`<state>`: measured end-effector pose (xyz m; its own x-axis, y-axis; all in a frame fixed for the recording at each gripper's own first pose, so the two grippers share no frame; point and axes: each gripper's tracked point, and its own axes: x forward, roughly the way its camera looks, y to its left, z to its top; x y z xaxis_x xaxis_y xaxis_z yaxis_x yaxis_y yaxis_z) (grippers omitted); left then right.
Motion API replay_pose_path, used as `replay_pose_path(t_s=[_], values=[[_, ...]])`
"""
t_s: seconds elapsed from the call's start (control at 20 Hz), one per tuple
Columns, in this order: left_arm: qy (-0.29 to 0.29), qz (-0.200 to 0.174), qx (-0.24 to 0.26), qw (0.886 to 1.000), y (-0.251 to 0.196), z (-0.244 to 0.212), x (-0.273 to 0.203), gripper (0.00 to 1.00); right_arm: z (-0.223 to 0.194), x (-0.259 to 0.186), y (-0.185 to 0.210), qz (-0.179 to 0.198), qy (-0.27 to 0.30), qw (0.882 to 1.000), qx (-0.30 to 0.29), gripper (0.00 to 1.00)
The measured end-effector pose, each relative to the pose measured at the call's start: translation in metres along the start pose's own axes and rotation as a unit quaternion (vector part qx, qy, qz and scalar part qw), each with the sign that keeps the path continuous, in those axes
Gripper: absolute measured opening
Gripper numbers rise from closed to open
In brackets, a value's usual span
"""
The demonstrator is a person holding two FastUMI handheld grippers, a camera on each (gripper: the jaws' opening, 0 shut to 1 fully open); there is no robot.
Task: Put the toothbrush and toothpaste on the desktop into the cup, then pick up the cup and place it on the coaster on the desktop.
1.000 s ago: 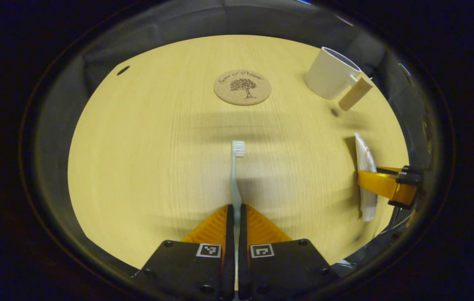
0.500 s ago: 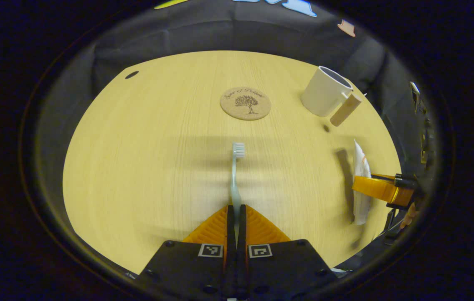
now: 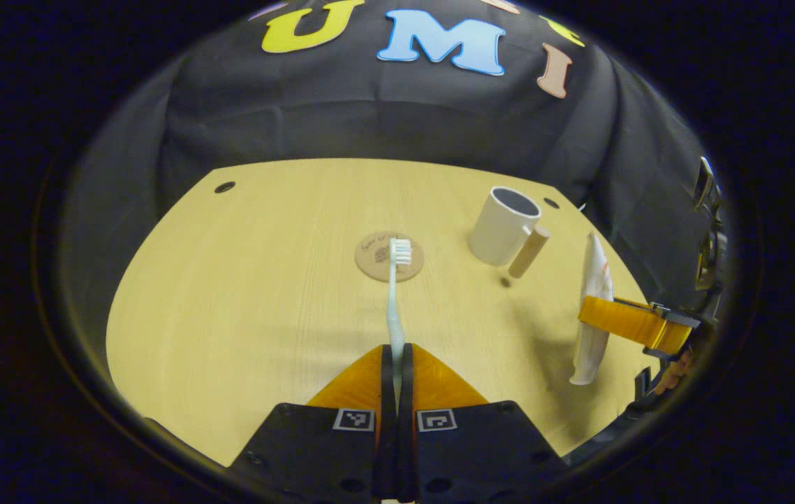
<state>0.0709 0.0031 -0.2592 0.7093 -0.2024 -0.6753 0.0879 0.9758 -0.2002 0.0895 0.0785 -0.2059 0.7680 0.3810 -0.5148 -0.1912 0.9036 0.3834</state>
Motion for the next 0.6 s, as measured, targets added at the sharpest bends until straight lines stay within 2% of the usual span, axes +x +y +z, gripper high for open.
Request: replay_pose_path(t_s=[0.35,0.5,0.6], values=[[-0.121,-0.025,0.018,0.992,-0.013,0.076,-0.008,0.08,0.085,-0.002,0.020,0.010,-0.124,0.992,-0.024,0.19],[-0.162,-0.044,0.026,0.985,-0.026,0.109,-0.014,0.08,0.114,0.010,0.025,0.009,-0.156,0.987,-0.028,0.19],[-0.205,-0.058,0.031,0.977,-0.038,0.136,-0.014,0.08,0.141,0.018,0.023,-0.001,-0.190,0.981,-0.043,0.18]])
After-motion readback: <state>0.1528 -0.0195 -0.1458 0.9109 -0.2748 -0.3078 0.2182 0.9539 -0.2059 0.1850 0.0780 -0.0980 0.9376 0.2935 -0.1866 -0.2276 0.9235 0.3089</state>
